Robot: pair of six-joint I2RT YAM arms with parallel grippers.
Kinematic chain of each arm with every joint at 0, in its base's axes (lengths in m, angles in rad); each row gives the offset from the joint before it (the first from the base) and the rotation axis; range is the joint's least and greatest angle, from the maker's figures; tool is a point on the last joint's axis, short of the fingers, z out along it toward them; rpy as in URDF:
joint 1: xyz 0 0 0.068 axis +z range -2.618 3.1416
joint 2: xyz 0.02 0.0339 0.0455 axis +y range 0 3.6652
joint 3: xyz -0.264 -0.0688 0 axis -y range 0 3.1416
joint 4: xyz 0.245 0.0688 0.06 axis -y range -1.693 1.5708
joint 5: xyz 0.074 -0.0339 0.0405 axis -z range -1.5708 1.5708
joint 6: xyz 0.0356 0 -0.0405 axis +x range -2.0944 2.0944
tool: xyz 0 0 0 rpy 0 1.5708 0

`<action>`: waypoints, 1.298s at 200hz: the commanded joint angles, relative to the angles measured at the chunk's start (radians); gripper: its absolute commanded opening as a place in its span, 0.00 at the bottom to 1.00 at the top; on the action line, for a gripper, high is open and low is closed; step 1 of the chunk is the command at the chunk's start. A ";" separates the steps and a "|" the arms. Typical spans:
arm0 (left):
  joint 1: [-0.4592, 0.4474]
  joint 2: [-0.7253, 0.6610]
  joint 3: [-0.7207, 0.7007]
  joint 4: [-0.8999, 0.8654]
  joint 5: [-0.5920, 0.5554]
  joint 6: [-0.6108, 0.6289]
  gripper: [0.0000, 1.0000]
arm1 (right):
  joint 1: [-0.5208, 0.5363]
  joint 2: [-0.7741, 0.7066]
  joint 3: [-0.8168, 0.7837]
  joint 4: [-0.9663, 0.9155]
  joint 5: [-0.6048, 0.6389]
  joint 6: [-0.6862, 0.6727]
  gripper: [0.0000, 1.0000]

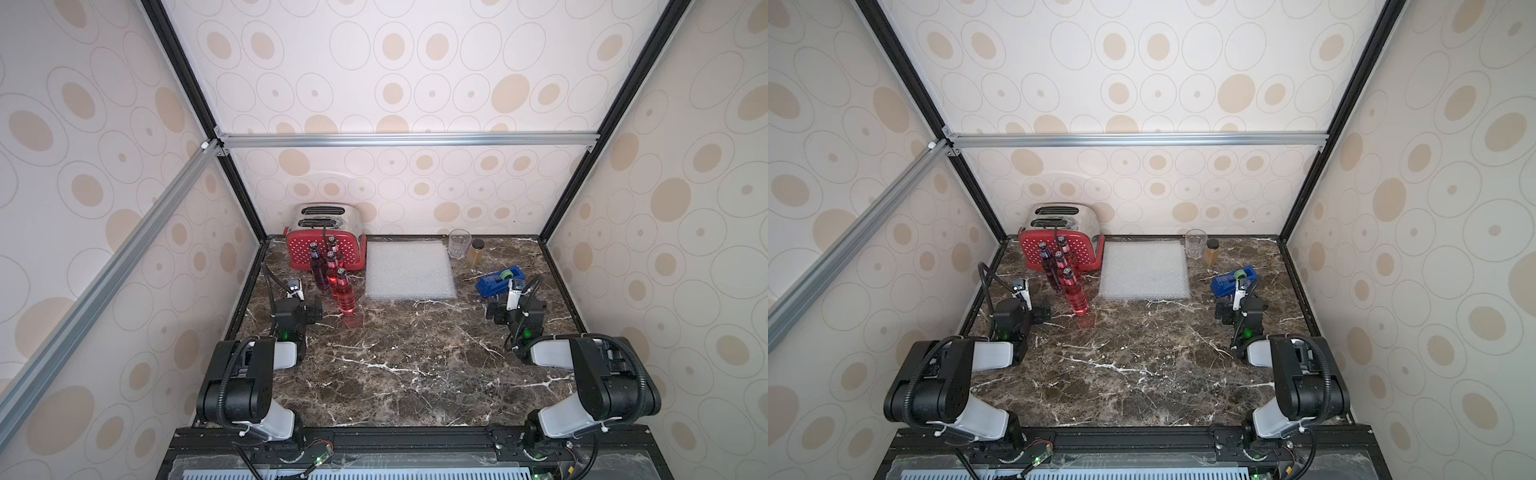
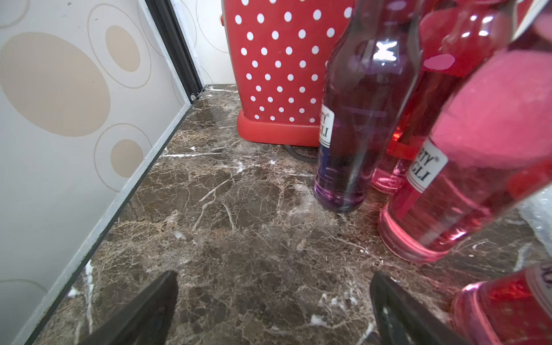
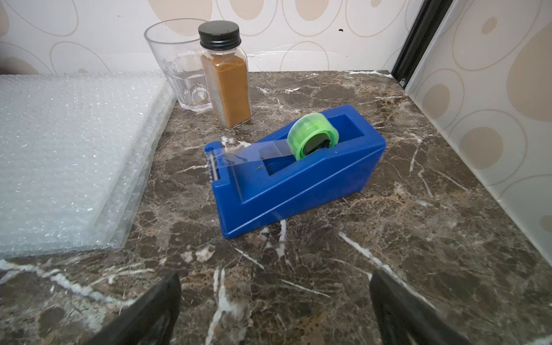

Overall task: Wrap wine bottles in bubble wrap
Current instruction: Move the bubble wrap to the center of the board.

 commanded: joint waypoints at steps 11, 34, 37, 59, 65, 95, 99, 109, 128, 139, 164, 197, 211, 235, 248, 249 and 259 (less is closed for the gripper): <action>-0.004 0.006 0.020 0.003 -0.009 0.014 0.99 | 0.005 0.002 -0.003 0.007 -0.005 -0.012 1.00; -0.004 0.007 0.021 0.003 -0.010 0.014 0.99 | 0.005 0.003 -0.002 0.006 -0.006 -0.012 1.00; -0.003 0.007 0.021 0.002 -0.009 0.014 0.99 | 0.005 0.004 -0.002 0.006 -0.006 -0.012 1.00; -0.004 0.007 0.020 0.003 -0.009 0.013 0.99 | 0.006 0.003 -0.002 0.006 -0.005 -0.012 1.00; -0.005 0.009 0.021 0.002 -0.009 0.013 0.99 | 0.007 0.003 -0.002 0.007 -0.005 -0.012 1.00; -0.004 0.006 0.020 0.005 -0.009 0.014 0.99 | 0.006 0.004 -0.001 0.005 -0.005 -0.012 1.00; -0.004 0.006 0.019 0.005 -0.010 0.015 1.00 | 0.006 0.004 -0.001 0.005 -0.005 -0.012 1.00; -0.004 0.004 0.018 0.006 -0.010 0.013 0.99 | 0.006 0.005 0.000 0.004 -0.006 -0.012 1.00; -0.004 -0.001 0.011 0.025 -0.011 0.013 0.99 | 0.006 -0.003 -0.008 0.019 -0.001 -0.014 0.99; -0.004 -0.056 0.039 -0.071 -0.004 0.014 0.99 | 0.007 -0.026 -0.017 0.020 0.024 -0.003 0.99; -0.005 -0.179 0.215 -0.487 0.050 0.032 0.99 | 0.005 -0.154 -0.017 -0.094 0.060 0.018 0.99; -0.004 -0.330 0.435 -0.942 0.126 0.051 0.99 | 0.006 -0.403 0.120 -0.584 0.102 0.246 0.99; -0.006 -0.401 0.504 -1.085 0.149 0.057 0.99 | 0.004 -0.458 0.202 -0.760 0.099 0.361 0.99; -0.004 -0.533 0.548 -1.234 0.197 0.055 0.99 | 0.005 -0.488 0.339 -0.957 -0.028 0.382 0.99; -0.004 -0.584 0.534 -1.267 0.255 0.077 0.99 | 0.017 -0.471 0.421 -1.045 -0.056 0.436 0.96; -0.004 -0.585 0.532 -1.269 0.258 0.080 0.99 | 0.019 -0.468 0.428 -1.053 -0.057 0.438 0.96; -0.005 -0.604 0.512 -1.275 0.295 0.092 1.00 | 0.048 -0.436 0.492 -1.114 -0.049 0.456 0.95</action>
